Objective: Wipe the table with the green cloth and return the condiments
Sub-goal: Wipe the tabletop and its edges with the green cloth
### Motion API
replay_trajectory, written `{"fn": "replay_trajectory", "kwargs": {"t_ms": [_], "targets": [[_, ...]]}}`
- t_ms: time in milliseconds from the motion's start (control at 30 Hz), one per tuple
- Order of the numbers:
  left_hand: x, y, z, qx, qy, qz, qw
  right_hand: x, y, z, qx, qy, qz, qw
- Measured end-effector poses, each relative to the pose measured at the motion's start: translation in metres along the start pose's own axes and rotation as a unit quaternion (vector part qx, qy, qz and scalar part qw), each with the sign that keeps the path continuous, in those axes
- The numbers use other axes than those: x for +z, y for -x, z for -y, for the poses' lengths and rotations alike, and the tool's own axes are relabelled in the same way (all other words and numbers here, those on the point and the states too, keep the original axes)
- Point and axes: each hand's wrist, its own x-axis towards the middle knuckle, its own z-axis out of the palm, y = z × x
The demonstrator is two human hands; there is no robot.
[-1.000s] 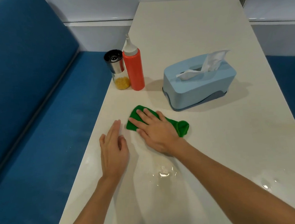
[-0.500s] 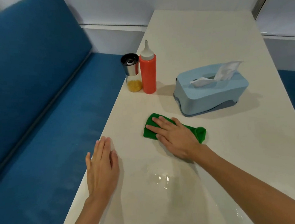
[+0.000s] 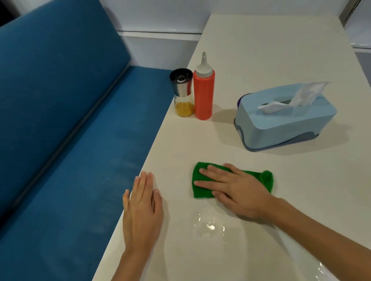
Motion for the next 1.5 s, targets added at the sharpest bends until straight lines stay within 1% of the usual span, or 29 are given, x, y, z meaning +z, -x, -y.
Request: {"fn": "replay_trajectory", "kwargs": {"t_ms": [133,267,367,500,567,633,700,767,867,933,1000,1067,1167,1267,1367,1433,1500], "targets": [[0.001,0.000,0.000,-0.003,-0.007,-0.005,1.000,-0.008,-0.054,-0.009,0.060,0.007,-0.025,0.998],[0.002,-0.001,-0.001,-0.012,-0.009,-0.009,1.000,0.001,-0.118,0.010,0.120,0.030,-0.036,0.992],[0.003,-0.001,0.000,-0.033,-0.002,-0.001,0.999,0.010,-0.142,0.041,0.119,0.037,-0.041,0.991],[0.003,-0.001,0.002,-0.036,-0.005,-0.001,0.999,0.016,-0.112,0.061,0.030,0.022,-0.037,0.999],[0.002,0.000,0.002,-0.031,0.003,-0.001,0.999,0.017,-0.076,0.052,-0.023,-0.004,-0.022,0.999],[0.001,0.000,0.001,-0.029,0.011,0.001,1.000,0.012,-0.044,0.031,-0.050,-0.009,-0.011,0.999],[0.001,0.000,0.001,-0.030,0.010,0.003,0.999,0.003,-0.032,0.007,-0.033,0.002,-0.006,0.999],[0.002,0.000,0.001,-0.031,0.001,0.004,1.000,-0.004,-0.046,-0.010,0.011,0.012,-0.009,1.000],[0.002,0.000,0.000,-0.032,-0.005,0.006,0.999,-0.003,-0.095,-0.006,0.104,0.038,-0.034,0.993],[0.002,0.000,0.000,-0.032,-0.003,0.008,0.999,0.002,-0.128,0.012,0.148,0.041,-0.040,0.987],[0.002,-0.001,0.000,-0.034,0.005,0.008,0.999,0.009,-0.148,0.038,0.144,0.036,-0.037,0.988],[0.002,-0.002,0.002,-0.036,0.013,0.005,0.999,0.015,-0.151,0.063,0.105,0.035,-0.028,0.993],[0.001,-0.002,0.003,-0.028,0.019,-0.004,0.999,0.018,-0.119,0.079,0.044,0.019,-0.027,0.999],[-0.001,-0.001,0.002,-0.029,0.022,-0.008,0.999,0.016,-0.066,0.063,0.012,-0.022,-0.015,1.000],[0.000,0.000,0.001,-0.030,0.021,0.002,0.999,0.005,-0.036,0.024,0.041,-0.005,-0.007,0.999],[0.000,0.000,0.001,-0.026,0.010,0.003,1.000,-0.003,-0.045,0.003,0.072,0.012,-0.007,0.997],[0.001,0.000,0.001,-0.020,-0.004,0.002,1.000,-0.005,-0.071,-0.004,0.102,0.025,-0.019,0.994]]}}
